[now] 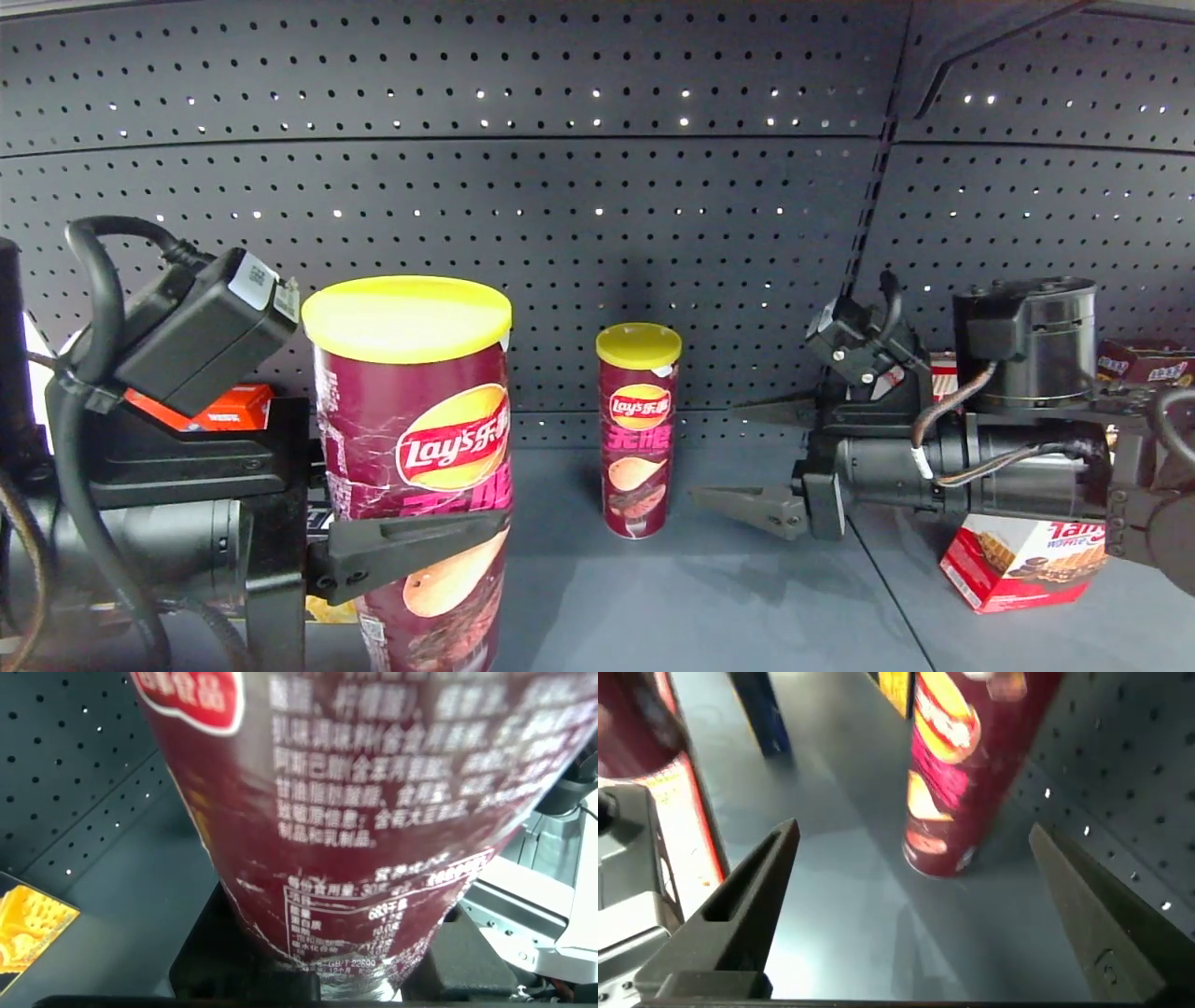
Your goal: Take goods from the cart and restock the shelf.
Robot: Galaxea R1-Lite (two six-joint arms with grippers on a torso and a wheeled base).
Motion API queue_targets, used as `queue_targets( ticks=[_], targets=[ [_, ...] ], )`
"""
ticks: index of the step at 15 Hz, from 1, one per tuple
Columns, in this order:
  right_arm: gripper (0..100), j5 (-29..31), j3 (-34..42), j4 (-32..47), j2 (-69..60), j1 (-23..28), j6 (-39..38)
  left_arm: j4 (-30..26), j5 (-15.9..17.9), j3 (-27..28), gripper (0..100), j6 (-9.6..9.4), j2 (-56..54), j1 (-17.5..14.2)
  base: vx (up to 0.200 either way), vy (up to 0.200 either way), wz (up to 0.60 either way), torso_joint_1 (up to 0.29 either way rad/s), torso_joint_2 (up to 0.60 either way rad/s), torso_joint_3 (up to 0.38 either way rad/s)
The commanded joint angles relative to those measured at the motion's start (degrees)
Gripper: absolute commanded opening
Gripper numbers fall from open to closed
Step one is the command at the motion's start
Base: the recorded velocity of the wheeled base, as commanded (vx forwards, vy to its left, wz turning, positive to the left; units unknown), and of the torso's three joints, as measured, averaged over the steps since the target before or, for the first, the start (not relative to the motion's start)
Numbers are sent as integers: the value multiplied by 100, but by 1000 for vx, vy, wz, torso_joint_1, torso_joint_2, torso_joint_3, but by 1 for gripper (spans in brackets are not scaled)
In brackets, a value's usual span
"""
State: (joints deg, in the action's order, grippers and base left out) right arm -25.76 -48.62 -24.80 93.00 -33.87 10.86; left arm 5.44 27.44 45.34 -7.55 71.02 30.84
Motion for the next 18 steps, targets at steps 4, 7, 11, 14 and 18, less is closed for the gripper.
queue_targets(
  ticks=[4, 7, 11, 14, 18],
  targets=[
    [100, -307, -60, -254, 429, 187, 4, 1, -2, 10, 0, -1, -1, 1, 0, 0, 0, 0, 0, 0],
    [100, -518, -95, -386, 552, 275, 4, 10, -2, 28, 0, -1, -1, 1, 0, 0, 0, 0, 0, 0],
    [100, -782, -157, -561, 737, 477, 12, 1, -2, 10, 0, -1, -9, -78, 0, 0, 0, 0, 0, 0],
    [100, -1054, -342, -649, 939, 495, 12, 1, -2, -25, 0, -1, -18, -78, 0, 0, 0, 0, 0, 0],
    [100, -1362, -605, -781, 1273, 469, 12, 1, -2, -16, 0, -1, -18, -87, 0, 0, 0, 0, 0, 0]
  ],
)
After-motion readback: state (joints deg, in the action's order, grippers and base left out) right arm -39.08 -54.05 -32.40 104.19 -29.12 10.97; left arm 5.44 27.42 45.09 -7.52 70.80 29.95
